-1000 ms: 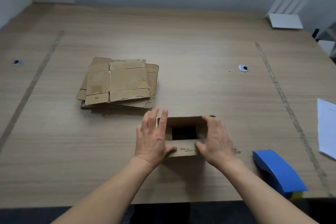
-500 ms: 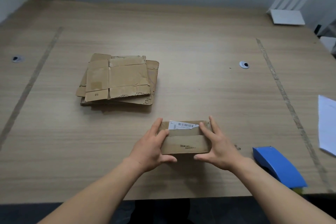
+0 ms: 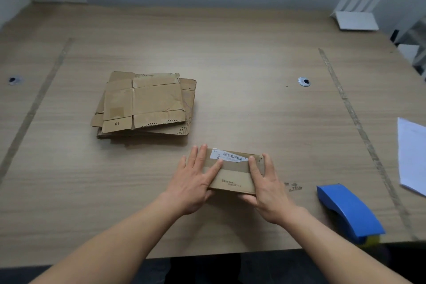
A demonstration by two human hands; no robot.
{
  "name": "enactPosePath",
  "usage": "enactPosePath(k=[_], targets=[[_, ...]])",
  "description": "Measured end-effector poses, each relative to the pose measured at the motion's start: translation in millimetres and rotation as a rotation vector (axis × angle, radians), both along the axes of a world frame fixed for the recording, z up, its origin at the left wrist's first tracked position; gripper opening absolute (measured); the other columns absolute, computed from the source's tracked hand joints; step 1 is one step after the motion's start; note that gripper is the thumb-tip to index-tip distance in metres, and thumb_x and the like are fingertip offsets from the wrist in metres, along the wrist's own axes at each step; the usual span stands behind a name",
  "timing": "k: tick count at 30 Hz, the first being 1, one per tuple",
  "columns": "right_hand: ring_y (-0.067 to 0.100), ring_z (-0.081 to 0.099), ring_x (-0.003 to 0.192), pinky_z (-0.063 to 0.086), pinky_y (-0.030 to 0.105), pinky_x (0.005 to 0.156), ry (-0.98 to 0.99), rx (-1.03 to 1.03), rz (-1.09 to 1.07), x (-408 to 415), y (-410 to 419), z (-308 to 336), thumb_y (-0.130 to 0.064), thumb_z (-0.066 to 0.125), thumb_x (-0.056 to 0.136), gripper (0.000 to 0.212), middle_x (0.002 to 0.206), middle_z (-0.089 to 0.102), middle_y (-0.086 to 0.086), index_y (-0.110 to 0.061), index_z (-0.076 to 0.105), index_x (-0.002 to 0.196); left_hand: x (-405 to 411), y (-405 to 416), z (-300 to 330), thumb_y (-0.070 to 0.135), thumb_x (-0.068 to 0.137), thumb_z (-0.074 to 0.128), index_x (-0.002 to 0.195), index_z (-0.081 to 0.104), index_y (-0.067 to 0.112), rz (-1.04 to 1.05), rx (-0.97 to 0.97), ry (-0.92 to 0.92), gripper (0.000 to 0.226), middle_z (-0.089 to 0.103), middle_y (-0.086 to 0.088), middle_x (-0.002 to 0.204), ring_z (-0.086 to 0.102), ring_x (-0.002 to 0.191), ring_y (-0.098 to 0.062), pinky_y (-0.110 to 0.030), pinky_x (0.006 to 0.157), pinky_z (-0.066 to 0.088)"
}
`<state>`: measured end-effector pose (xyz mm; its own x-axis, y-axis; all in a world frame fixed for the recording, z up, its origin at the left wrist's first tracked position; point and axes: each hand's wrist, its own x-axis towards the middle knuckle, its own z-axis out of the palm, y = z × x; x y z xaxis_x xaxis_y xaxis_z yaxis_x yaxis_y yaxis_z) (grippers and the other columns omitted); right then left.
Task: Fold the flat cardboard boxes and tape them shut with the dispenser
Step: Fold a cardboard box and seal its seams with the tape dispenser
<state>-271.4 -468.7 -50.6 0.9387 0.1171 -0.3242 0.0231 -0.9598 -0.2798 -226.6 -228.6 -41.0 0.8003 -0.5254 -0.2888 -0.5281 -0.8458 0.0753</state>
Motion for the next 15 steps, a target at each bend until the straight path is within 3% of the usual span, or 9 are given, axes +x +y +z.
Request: enactPosePath(k=[5,11,13,15], targets=[[0.037,0.011,0.154,0.024,0.038,0.121,0.015,-0.003,-0.036,-4.5,2.9,1.6,-0.067,0.058,0.088,0.109,0.163,-0.022,0.019,-0.025,-0.012,0.16,-10.5,-20.2,-4.2,0.045,0.097,0.038,0.158,-0.004,0.02,-0.027,-0.011,-0.077,0.078,-0.025,-0.024,0.158,-0.031,0.141,-0.043,-0.058,0.117,-0.006],[0.025,0.006,0.156,0.017,0.041,0.123,0.068,0.198,-0.096,-8.2,-9.6,18.9,-0.069,0.059,0.086,0.1,0.169,-0.017,0.004,-0.034,0.003,0.162,-14.5,-26.3,-25.9,0.029,0.092,0.046,0.151,-0.01,0.038,-0.057,-0.069,-0.142,0.082,-0.035,-0.025,0.148,-0.037,0.134,-0.044,-0.062,0.115,-0.004],[0.02,0.005,0.157,0.016,0.042,0.124,-0.006,0.263,-0.253,-9.8,-31.4,24.8,-0.064,0.062,0.088,0.093,0.17,-0.006,0.001,-0.034,0.013,0.161,-12.6,-24.2,-30.1,0.028,0.091,0.047,0.152,-0.008,0.038,-0.053,-0.077,-0.16,0.083,-0.03,-0.026,0.151,-0.034,0.136,-0.044,-0.063,0.115,-0.001],[0.023,0.015,0.155,0.023,0.046,0.124,-0.097,0.216,-0.521,-14.4,-69.9,25.5,-0.058,0.065,0.089,0.088,0.169,0.012,0.005,-0.026,0.024,0.16,-12.6,-24.3,-32.2,0.031,0.086,0.054,0.153,0.005,0.036,-0.049,-0.078,-0.196,0.083,-0.01,-0.029,0.157,-0.014,0.143,-0.048,-0.065,0.113,0.011]])
